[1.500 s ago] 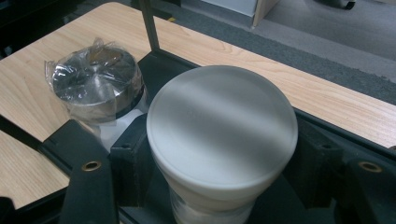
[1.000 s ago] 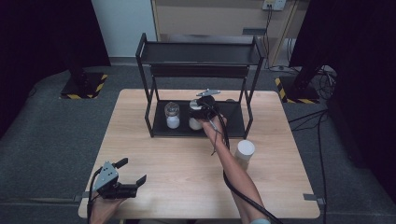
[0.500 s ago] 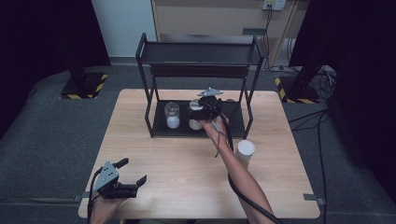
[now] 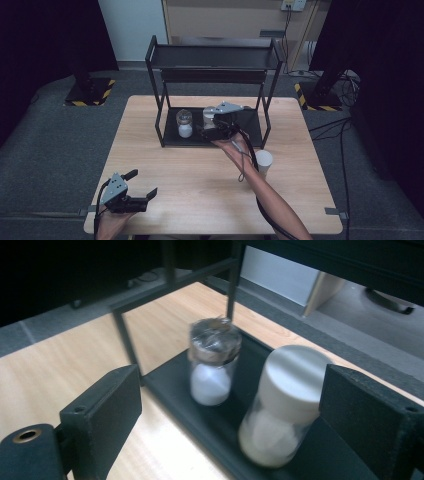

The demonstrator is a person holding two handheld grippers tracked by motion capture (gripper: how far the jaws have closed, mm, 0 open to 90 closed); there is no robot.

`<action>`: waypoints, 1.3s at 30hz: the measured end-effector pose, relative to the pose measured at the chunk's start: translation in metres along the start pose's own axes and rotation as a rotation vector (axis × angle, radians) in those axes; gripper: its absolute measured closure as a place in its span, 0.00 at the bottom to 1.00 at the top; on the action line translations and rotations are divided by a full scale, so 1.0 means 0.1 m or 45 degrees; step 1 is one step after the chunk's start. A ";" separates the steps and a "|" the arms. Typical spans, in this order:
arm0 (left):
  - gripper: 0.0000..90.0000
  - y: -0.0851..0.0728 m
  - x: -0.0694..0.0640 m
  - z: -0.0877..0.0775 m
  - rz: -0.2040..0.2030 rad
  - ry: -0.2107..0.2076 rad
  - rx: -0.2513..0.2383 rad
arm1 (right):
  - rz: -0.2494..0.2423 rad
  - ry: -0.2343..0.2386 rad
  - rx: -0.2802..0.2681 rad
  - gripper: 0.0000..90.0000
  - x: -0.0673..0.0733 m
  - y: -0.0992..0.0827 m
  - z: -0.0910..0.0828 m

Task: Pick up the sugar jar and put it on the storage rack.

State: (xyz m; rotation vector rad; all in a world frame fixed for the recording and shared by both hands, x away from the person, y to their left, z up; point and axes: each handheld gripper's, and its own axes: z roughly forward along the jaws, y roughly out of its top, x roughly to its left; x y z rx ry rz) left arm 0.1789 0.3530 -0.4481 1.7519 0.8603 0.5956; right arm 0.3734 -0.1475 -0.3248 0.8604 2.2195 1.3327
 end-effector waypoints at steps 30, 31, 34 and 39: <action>0.03 0.01 0.00 0.01 0.006 -0.007 0.005 | -0.012 0.064 -0.168 0.11 0.16 -0.73 -1.22; 0.03 0.01 0.00 0.01 0.006 -0.006 0.005 | -0.009 0.063 -0.171 0.11 0.16 -0.74 -1.25; 0.04 0.00 0.00 0.00 0.005 -0.008 0.001 | -0.012 0.048 -0.183 0.11 0.17 -0.80 -1.35; 0.04 0.00 0.01 0.00 0.002 -0.010 0.000 | -0.007 0.040 -0.201 0.10 0.17 -0.90 -1.51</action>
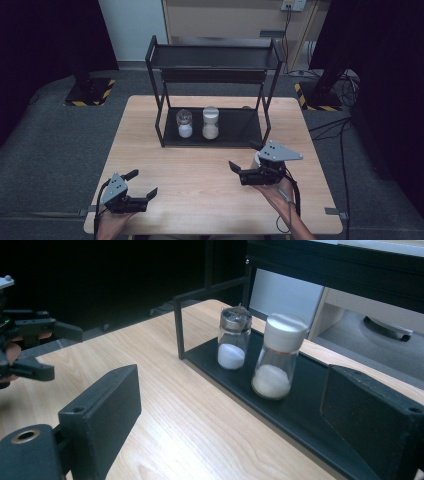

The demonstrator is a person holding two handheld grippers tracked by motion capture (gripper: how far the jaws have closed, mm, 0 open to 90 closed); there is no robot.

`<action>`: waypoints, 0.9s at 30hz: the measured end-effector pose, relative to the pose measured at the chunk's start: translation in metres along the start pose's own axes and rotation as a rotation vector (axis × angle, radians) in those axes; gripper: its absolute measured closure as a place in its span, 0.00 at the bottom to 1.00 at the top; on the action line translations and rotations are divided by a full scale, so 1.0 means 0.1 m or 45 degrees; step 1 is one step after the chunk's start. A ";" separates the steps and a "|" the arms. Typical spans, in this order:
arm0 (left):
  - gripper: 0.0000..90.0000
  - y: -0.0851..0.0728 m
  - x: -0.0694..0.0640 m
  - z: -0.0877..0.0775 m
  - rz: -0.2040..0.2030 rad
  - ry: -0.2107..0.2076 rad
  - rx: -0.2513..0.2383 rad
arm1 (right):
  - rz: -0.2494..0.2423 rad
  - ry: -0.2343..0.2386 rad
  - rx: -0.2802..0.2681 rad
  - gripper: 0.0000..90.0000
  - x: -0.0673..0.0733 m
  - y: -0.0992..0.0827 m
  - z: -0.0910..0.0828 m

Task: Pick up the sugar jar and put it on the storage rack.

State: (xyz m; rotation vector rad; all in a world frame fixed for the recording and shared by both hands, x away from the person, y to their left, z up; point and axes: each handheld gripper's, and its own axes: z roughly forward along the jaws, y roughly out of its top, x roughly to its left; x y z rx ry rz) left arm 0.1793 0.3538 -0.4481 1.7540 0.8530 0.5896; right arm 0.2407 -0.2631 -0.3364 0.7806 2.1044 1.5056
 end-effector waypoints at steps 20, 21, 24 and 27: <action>0.05 -0.01 0.01 -0.01 -0.003 -0.008 -0.011 | 0.093 -0.113 -0.032 0.09 0.06 -0.55 -0.61; 0.05 -0.01 0.01 0.00 -0.003 -0.008 -0.009 | 0.098 -0.121 -0.032 0.09 0.06 -0.58 -0.62; 0.05 -0.01 0.01 -0.01 -0.002 -0.007 -0.009 | 0.122 -0.139 -0.027 0.09 0.05 -0.66 -0.66; 0.05 -0.01 0.01 0.00 0.002 -0.006 -0.006 | 0.123 -0.177 -0.023 0.09 0.06 -0.74 -0.69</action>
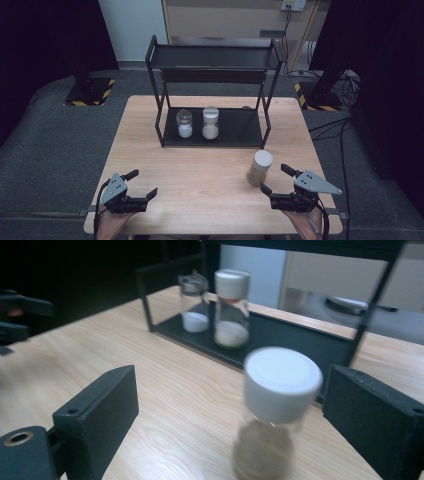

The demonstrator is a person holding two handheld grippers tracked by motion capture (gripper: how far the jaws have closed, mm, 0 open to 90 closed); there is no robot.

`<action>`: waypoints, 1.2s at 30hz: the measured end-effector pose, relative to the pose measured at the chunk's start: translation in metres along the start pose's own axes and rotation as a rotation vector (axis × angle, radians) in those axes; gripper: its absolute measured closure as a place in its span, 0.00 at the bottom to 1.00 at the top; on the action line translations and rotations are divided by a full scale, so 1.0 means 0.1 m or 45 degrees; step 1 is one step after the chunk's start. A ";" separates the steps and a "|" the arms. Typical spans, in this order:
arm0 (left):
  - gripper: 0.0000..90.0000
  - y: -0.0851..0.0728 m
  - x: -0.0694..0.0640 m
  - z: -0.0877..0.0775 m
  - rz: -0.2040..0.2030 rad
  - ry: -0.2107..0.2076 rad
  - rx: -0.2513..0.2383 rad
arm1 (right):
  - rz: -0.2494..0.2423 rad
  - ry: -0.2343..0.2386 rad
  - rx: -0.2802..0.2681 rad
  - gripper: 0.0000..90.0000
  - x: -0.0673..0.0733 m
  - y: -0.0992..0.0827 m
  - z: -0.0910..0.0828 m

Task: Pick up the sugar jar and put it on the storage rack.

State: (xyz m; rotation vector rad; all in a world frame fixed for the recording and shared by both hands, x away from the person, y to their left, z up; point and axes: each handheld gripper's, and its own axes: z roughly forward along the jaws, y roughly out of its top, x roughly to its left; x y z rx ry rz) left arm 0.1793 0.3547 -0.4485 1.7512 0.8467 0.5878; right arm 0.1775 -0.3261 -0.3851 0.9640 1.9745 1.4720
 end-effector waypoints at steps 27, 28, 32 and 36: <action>0.05 0.00 0.01 0.00 -0.006 -0.011 -0.007 | 0.068 -0.073 0.026 0.09 -0.15 -0.46 -0.03; 0.05 0.00 0.01 0.00 -0.006 -0.010 -0.005 | 0.067 -0.074 0.028 0.09 -0.16 -0.46 -0.03; 0.05 0.00 0.02 0.00 -0.007 -0.013 -0.004 | 0.064 -0.069 0.028 0.09 -0.16 -0.47 -0.02; 0.05 0.00 0.02 0.00 -0.007 -0.014 -0.004 | 0.054 -0.067 0.035 0.09 -0.16 -0.47 -0.01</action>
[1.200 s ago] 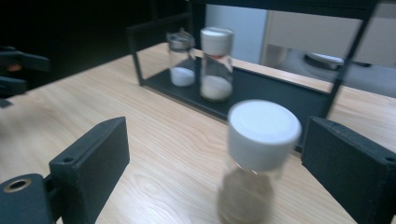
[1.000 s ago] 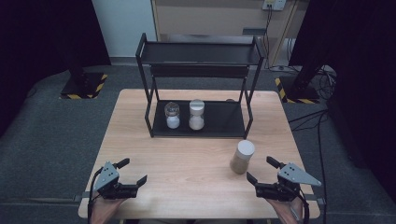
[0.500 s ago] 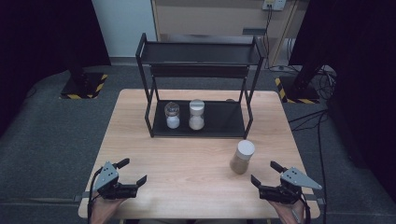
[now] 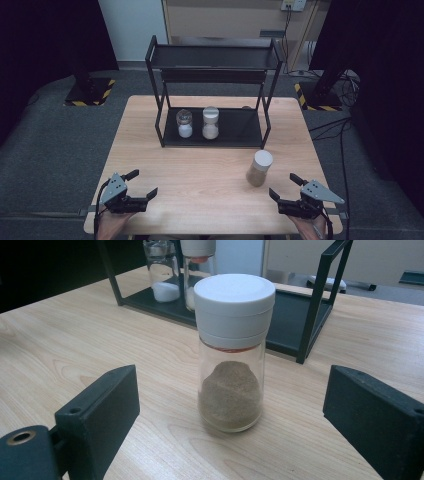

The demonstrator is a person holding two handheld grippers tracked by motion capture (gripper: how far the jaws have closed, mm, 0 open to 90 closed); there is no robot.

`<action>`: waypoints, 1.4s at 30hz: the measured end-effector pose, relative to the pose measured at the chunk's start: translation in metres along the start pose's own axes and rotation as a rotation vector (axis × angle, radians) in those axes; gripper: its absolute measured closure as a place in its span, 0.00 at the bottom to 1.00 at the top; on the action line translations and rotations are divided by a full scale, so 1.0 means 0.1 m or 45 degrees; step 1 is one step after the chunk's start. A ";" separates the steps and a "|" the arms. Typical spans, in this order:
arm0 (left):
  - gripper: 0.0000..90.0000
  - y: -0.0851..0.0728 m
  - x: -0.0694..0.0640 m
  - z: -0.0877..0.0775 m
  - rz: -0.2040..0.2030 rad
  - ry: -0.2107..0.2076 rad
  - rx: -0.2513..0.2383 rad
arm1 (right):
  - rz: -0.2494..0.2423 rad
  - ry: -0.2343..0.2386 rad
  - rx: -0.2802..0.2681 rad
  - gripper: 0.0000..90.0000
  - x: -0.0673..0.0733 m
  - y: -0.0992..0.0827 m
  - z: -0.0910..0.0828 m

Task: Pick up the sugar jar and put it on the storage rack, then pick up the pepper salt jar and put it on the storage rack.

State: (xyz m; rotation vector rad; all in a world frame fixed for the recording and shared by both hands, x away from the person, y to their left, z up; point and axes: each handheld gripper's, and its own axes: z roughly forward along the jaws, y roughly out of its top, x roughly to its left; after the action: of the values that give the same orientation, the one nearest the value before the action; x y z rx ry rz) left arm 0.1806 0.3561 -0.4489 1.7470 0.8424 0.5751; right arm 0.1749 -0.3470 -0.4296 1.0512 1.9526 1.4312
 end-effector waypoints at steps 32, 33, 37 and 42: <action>0.05 0.00 0.01 0.00 -0.003 -0.006 -0.004 | 0.002 0.010 0.021 0.09 -0.01 0.00 0.01; 0.05 0.00 0.01 0.01 -0.003 -0.007 -0.002 | 0.002 0.009 0.021 0.09 -0.01 0.01 0.01; 0.05 0.00 0.00 0.00 0.000 -0.006 -0.003 | 0.005 0.008 0.022 0.09 -0.01 0.01 0.01; 0.05 0.00 0.01 0.00 -0.004 -0.008 -0.006 | -0.002 0.007 0.022 0.09 0.00 0.01 0.01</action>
State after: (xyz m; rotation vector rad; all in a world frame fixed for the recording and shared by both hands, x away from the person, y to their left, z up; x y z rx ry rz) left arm 0.1810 0.3568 -0.4492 1.7422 0.8391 0.5685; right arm 0.1761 -0.3463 -0.4291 1.0539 1.9727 1.4203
